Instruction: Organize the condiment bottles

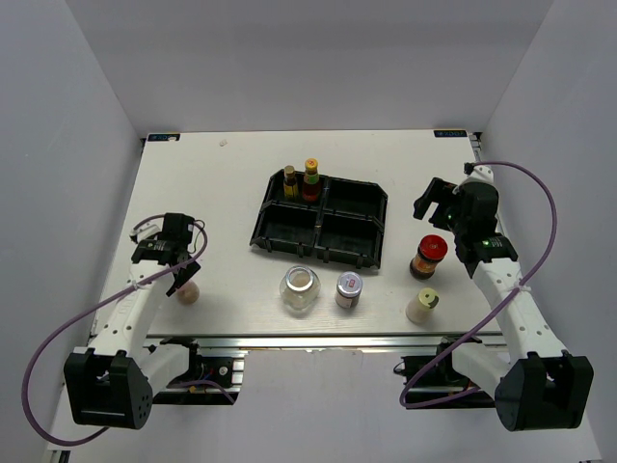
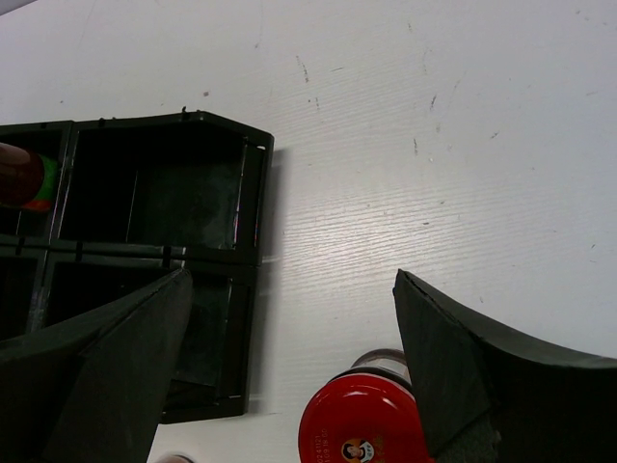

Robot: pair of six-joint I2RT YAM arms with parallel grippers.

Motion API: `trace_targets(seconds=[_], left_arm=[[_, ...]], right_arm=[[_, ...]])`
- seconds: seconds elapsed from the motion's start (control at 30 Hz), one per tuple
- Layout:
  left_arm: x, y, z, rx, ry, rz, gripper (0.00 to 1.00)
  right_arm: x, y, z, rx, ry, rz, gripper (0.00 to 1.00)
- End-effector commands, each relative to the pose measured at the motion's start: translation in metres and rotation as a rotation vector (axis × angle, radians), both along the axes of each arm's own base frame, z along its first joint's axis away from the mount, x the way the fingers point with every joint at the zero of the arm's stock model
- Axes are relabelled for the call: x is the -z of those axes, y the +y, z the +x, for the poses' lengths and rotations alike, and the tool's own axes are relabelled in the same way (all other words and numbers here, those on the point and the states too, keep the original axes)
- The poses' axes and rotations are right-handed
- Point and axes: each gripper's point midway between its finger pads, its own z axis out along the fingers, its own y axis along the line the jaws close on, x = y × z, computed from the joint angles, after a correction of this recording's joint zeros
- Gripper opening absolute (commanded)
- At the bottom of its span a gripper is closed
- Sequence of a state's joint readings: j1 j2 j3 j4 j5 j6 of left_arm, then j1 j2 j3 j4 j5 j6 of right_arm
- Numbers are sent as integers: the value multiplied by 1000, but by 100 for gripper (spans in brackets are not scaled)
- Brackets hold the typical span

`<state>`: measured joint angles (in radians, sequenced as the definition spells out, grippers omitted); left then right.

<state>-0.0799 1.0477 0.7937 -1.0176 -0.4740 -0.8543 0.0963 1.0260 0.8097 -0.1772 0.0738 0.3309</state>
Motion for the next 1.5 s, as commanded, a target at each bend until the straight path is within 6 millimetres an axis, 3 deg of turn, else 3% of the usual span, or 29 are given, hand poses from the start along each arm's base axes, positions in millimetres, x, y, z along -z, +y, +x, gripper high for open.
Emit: trace_targets(seconds=[0.0,0.23,0.27,0.3,0.4,0.53,0.63,0.87,0.9,0.97,1.2,1.47], left_arm=[[0,1,0,-4,-1,-2,56],[1,-3,2,18,2,-20,33],[0,-6,5,31,-10,-35,27],[-3,-10,9,72,-18,-45,15],[-19,-21,25,152,-78,-84,1],[-65,-34,63,241,-264,-114,0],[-83,-48,83,292,-339,-168,0],[-133,-108,135,474,-479,-189,0],[-137,-130,135,535,-475,-182,0],[-138,-157,147,605,-455,-177,0],[-127,-211,174,719,-410,-171,0],[-99,-254,172,819,-328,-155,0]], right_arm=[[-18,-3,8,16,-54,-7,89],[-22,-4,6,20,-65,-8,89],[-22,-4,6,20,-65,-8,89],[-24,-5,5,21,-69,-8,89],[-24,-5,4,20,-74,-7,89],[-27,-4,3,19,-81,-5,89],[-29,-3,2,13,-92,-2,89],[-31,-4,1,12,-100,-4,89],[-30,-4,1,12,-95,-4,89],[-29,-4,1,16,-91,-7,89],[-30,-6,1,20,-96,-12,89],[-28,-8,2,29,-89,-19,89]])
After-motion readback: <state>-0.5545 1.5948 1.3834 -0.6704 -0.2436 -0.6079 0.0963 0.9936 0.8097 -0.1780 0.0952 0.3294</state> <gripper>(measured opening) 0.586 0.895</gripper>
